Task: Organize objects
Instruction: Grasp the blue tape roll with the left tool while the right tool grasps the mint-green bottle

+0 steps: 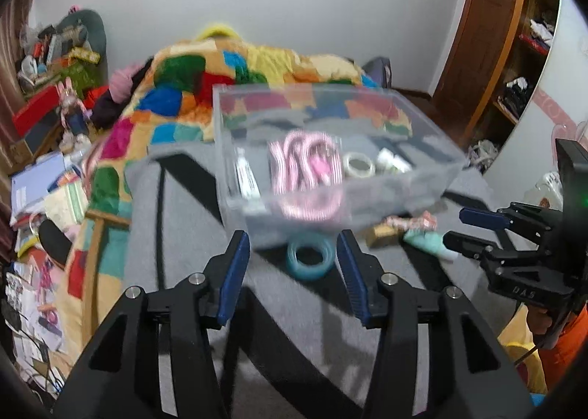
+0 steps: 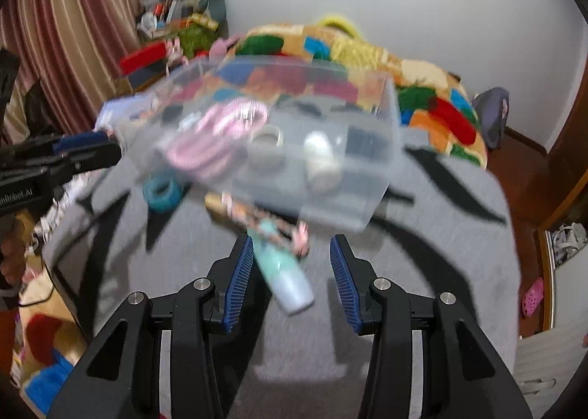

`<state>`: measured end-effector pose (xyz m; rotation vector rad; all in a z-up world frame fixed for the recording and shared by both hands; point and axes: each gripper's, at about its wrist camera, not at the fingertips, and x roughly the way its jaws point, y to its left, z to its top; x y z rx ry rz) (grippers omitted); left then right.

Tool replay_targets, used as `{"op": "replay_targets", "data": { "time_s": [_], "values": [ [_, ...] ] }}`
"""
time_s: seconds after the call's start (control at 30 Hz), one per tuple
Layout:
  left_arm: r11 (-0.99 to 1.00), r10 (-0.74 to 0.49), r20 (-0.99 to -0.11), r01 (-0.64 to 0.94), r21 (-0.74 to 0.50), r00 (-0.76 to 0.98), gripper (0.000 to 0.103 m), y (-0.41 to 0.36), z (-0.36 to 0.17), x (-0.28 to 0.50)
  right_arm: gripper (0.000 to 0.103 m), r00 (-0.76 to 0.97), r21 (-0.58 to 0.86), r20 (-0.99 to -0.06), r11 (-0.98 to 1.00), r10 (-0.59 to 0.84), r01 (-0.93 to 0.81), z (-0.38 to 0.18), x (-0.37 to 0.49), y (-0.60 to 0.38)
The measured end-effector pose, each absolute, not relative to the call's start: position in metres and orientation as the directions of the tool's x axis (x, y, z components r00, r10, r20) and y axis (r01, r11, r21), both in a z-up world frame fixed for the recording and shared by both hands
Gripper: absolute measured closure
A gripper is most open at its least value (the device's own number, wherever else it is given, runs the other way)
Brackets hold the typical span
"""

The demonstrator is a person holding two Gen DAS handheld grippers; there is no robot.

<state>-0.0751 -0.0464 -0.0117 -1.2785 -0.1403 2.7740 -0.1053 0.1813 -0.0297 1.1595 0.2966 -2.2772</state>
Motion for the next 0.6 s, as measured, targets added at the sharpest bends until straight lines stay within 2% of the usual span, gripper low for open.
{"op": "replay_targets", "data": {
  "time_s": [0.23,0.37,0.43,0.47,0.53,0.57,0.6],
  "values": [
    [-0.988,0.145,-0.816,-0.045,-0.146,-0.559,0.054,-0.036,-0.046,-0.087,0.063,-0.422,0.083,-0.823,-0.816,-0.379,0.572,-0.046,-0.113,0.175],
    [-0.989,0.142,-0.818,-0.051,-0.138,-0.557,0.047,-0.029,-0.049,-0.095,0.063,-0.408,0.099,-0.83,-0.819,-0.381,0.565,-0.051,-0.119,0.169],
    [-0.99,0.139,-0.819,-0.049,-0.135,-0.557,0.047,-0.025,-0.051,-0.099,0.063,-0.412,0.097,-0.828,-0.822,-0.38,0.562,-0.051,-0.12,0.167],
    [-0.99,0.137,-0.82,-0.046,-0.134,-0.556,0.047,-0.024,-0.052,-0.1,0.067,-0.417,0.1,-0.824,-0.823,-0.384,0.56,-0.051,-0.116,0.168],
    [-0.99,0.137,-0.82,-0.043,-0.136,-0.556,0.052,-0.022,-0.056,-0.103,0.077,-0.418,0.1,-0.823,-0.823,-0.384,0.56,-0.051,-0.114,0.168],
    [-0.989,0.138,-0.821,-0.042,-0.138,-0.554,0.06,-0.022,-0.058,-0.103,0.08,-0.418,0.102,-0.822,-0.822,-0.386,0.56,-0.051,-0.112,0.17],
    [-0.989,0.138,-0.822,-0.039,-0.14,-0.552,0.064,-0.022,-0.06,-0.102,0.08,-0.416,0.107,-0.821,-0.821,-0.391,0.56,-0.052,-0.111,0.171]
  ]
}}
